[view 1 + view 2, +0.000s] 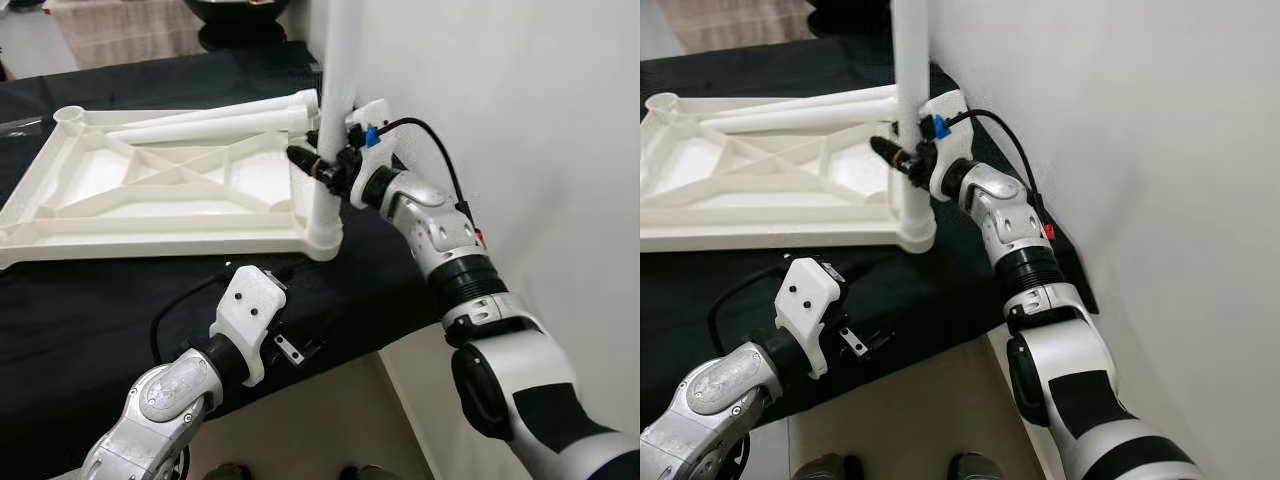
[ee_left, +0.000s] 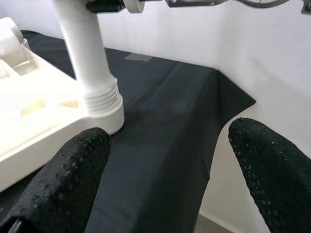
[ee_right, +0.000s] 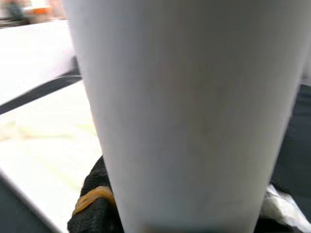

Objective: Building children table

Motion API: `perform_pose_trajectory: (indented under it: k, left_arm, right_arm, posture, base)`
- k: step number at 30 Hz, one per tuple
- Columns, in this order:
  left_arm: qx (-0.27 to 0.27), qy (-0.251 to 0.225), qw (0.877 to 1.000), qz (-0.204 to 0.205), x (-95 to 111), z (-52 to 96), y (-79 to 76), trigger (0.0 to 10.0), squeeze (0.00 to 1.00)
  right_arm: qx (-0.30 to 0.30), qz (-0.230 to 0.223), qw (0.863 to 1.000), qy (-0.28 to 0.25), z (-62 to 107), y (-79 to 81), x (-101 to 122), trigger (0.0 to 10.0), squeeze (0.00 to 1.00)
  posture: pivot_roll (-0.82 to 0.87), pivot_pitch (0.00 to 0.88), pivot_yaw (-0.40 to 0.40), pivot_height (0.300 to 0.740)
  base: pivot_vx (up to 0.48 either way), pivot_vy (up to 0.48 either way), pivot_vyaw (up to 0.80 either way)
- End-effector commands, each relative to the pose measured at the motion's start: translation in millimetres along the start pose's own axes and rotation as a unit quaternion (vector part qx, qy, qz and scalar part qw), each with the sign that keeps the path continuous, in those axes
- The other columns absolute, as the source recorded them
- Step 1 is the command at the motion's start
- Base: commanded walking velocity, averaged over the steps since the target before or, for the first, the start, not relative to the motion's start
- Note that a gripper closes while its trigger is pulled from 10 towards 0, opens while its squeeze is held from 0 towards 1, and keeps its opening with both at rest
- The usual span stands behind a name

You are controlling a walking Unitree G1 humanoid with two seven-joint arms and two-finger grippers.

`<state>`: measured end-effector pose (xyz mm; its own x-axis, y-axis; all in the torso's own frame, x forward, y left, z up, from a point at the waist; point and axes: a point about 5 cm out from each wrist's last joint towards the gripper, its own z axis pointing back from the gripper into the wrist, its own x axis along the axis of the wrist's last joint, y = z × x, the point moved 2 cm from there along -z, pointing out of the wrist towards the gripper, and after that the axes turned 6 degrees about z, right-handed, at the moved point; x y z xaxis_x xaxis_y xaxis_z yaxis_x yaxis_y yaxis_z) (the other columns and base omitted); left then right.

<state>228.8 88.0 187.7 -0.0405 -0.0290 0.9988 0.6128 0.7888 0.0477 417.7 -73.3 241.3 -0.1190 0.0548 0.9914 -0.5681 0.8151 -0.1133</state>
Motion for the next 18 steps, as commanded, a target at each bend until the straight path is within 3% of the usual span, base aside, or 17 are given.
perform_pose_trajectory:
  k: [1, 3, 8, 9, 11, 12, 13, 15, 17, 18]
  left_arm:
    - [0.005, 0.004, 1.000, 0.000, -3, 0.5, -0.2, 10.0, 0.00]
    - [0.005, 0.004, 1.000, -0.001, -4, -0.4, -0.8, 10.0, 0.00]
    - [0.005, 0.002, 1.000, 0.000, -3, -1.4, -0.7, 10.0, 0.00]
    - [0.006, 0.001, 1.000, 0.001, -3, -1.7, -0.6, 10.0, 0.00]
    - [0.008, -0.003, 1.000, 0.000, -2, -2.5, -0.2, 10.0, 0.00]
    - [0.008, -0.003, 1.000, 0.000, -2, -2.5, -0.2, 10.0, 0.00]
    - [0.010, -0.005, 1.000, 0.000, -1, -2.8, 0.0, 10.0, 0.00]
    - [0.010, -0.005, 1.000, 0.000, -1, -2.8, 0.0, 10.0, 0.00]
    - [0.011, -0.007, 1.000, -0.001, -1, -3.3, 0.2, 10.0, 0.00]
    - [0.011, -0.008, 1.000, 0.000, 0, -3.7, 0.2, 10.0, 0.00]
  right_arm:
    - [-0.072, -0.076, 0.985, 0.138, 17.2, -7.0, -71, 10.0, 0.00]
    - [-0.152, -0.097, 0.972, 0.148, 16.9, -10.1, -74, 10.0, 0.00]
    - [-0.207, -0.123, 0.960, 0.141, 14.7, -5.1, -74, 10.0, 0.00]
    - [-0.235, -0.130, 0.954, 0.131, 14.0, -3.4, -72, 10.0, 0.00]
    - [-0.326, -0.136, 0.928, 0.120, 16.5, -3.3, -70, 10.0, 0.00]
    - [-0.326, -0.136, 0.928, 0.120, 16.5, -3.3, -70, 10.0, 0.00]
    - [-0.366, -0.142, 0.914, 0.106, 18.3, -3.2, -67, 10.0, 0.00]
    - [-0.366, -0.142, 0.914, 0.106, 18.3, -3.2, -67, 10.0, 0.00]
    - [-0.427, -0.137, 0.889, 0.096, 22.2, -2.8, -63, 10.0, 0.00]
    - [-0.465, -0.136, 0.868, 0.105, 24.2, -0.5, -62, 10.0, 0.00]
  posture:
    - [0.07, 0.184, -0.069, 0.740]
    - [0.07, 0.184, -0.069, 0.740]
    - [0.07, 0.187, -0.071, 0.740]
    - [0.07, 0.187, -0.071, 0.740]
    - [0.07, 0.190, -0.076, 0.740]
    - [0.07, 0.190, -0.076, 0.740]
    - [0.07, 0.189, -0.077, 0.740]
    - [0.07, 0.189, -0.077, 0.740]
    - [0.07, 0.189, -0.079, 0.740]
    - [0.07, 0.190, -0.078, 0.740]
  base:
    - [0.000, 0.000, 0.00]
    - [0.000, 0.000, 0.00]
    - [0.000, 0.000, 0.00]
    - [0.000, 0.000, 0.00]
    - [0.000, 0.000, 0.00]
    - [0.000, 0.000, 0.00]
    - [0.000, 0.000, 0.00]
    - [0.000, 0.000, 0.00]
    - [0.000, 0.000, 0.00]
    - [0.000, 0.000, 0.00]
